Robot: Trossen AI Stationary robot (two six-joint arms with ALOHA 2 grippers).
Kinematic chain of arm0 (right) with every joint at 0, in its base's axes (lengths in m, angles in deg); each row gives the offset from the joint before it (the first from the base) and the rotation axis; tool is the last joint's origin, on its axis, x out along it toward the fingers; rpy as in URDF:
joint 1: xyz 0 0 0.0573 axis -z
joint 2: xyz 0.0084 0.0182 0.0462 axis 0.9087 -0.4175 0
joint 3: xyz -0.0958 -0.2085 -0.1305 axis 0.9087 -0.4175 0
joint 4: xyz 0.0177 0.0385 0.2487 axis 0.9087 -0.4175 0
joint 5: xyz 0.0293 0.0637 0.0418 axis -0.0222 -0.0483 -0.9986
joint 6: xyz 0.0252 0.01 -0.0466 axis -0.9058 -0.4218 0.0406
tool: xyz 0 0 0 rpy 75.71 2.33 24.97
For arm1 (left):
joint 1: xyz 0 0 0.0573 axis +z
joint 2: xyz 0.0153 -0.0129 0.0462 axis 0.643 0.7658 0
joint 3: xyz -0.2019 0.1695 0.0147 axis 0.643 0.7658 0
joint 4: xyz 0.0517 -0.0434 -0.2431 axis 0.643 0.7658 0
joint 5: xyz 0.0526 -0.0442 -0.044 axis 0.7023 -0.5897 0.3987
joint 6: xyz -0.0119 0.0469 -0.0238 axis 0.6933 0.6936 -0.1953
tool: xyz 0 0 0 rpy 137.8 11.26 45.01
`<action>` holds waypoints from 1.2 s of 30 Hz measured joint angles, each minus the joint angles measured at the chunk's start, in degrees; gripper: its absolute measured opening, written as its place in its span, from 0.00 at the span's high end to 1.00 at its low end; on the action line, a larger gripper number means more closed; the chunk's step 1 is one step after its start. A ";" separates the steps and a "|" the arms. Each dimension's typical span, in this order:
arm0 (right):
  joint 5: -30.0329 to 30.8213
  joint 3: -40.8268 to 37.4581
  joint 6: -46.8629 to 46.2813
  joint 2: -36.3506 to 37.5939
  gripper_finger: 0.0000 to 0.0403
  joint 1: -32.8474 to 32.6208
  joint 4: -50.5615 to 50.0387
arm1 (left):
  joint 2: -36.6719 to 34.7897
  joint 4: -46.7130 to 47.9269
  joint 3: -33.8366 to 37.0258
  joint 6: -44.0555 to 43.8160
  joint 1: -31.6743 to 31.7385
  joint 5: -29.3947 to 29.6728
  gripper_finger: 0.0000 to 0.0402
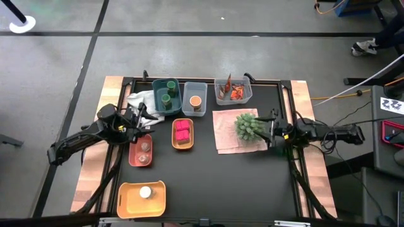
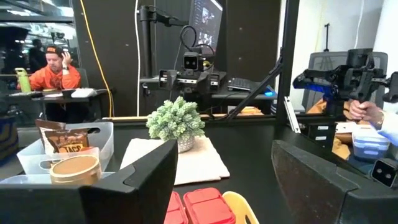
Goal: Sort spices by type
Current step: Return to Home Position
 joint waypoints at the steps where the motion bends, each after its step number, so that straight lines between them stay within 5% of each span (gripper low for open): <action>1: -1.98 0.00 -0.02 0.00 0.28 1.69 -0.26 | 0.00 0.02 0.00 -0.21 0.00 0.02 0.38; 12: -12.32 -0.07 -3.16 -0.15 0.28 13.64 -2.47 | 0.07 1.90 0.00 -1.92 0.00 0.04 0.38; 22: -12.33 -0.11 -3.15 -0.13 0.28 13.97 -2.56 | 0.07 1.95 0.00 4.37 0.00 0.02 0.38; 36: -12.29 -0.11 -3.15 -0.13 0.28 13.97 -1.92 | 0.07 2.01 0.00 2.16 -0.01 0.02 0.38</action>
